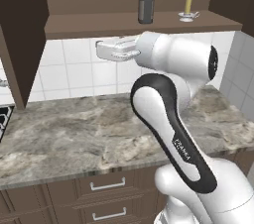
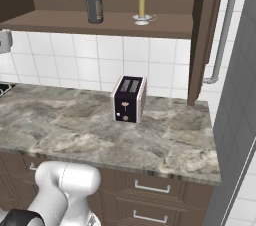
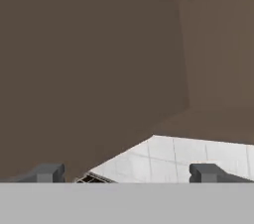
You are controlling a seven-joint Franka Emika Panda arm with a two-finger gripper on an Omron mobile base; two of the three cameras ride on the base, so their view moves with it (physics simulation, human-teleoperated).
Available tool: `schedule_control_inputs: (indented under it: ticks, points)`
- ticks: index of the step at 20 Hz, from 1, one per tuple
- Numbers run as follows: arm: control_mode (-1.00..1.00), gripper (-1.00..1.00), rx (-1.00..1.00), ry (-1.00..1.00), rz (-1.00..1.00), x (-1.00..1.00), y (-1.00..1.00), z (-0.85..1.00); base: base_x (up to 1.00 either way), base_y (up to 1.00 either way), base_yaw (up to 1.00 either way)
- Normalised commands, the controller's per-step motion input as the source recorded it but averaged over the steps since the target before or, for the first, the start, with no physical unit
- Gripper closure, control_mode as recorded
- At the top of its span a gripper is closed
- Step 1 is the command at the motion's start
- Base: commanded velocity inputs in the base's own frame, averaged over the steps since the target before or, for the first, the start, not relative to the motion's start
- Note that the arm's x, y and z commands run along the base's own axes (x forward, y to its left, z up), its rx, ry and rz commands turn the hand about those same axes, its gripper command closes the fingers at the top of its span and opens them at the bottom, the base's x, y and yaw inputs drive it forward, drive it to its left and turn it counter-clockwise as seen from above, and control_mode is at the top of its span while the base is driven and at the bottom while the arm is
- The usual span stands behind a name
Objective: Get the candle and the liquor from the cabinet and move them to the dining counter.
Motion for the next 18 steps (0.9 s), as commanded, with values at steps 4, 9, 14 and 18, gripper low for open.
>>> schedule_control_inputs:
  ticks: [4,9,14,18]
  points:
    - [-1.00,-1.00,-0.05,0.17,-0.37,0.10,-0.72,0.16,0.00,0.00,0.00]
    - [-1.00,-1.00,-0.11,0.11,-0.40,0.01,-0.68,0.04,0.00,0.00,0.00]
    - [-1.00,-1.00,-0.17,0.09,-0.41,0.02,-0.60,0.00,0.00,0.00,0.00]
    - [-1.00,-1.00,-0.23,0.10,-0.36,0.05,-0.41,0.00,0.00,0.00,0.00]
